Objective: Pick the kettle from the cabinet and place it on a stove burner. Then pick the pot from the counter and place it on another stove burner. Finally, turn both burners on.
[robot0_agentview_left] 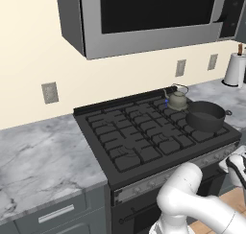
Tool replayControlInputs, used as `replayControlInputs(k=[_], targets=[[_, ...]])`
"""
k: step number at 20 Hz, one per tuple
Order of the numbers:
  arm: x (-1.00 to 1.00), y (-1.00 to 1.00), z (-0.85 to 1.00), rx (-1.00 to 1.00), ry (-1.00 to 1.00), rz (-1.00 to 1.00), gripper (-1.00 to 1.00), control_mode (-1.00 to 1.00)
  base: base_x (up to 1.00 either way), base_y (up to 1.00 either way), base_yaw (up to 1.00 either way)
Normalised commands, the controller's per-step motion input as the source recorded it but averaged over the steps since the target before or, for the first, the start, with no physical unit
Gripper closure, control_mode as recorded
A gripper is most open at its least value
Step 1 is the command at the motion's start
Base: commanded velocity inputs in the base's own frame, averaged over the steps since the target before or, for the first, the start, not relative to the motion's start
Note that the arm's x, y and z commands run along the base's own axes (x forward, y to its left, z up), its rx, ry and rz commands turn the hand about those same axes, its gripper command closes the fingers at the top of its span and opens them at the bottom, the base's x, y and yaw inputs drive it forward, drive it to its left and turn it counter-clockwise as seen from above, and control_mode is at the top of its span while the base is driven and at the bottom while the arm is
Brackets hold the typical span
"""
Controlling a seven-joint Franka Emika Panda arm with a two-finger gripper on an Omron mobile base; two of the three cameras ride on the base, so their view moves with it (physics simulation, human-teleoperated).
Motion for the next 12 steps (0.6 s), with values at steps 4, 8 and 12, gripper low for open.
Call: replayControlInputs(k=[4, 8, 12], targets=[[0.03, 0.12, 0.00, -0.01, 0.00, 0.00, 1.00, -1.00, 0.00, 0.00, 0.00], [0.00, 0.01, 0.00, -0.15, 0.00, 0.02, 1.00, -1.00, 0.00, 0.00, 0.00], [0.00, 0.00, 0.00, -0.15, 0.00, 0.02, 1.00, -1.00, 0.00, 0.00, 0.00]])
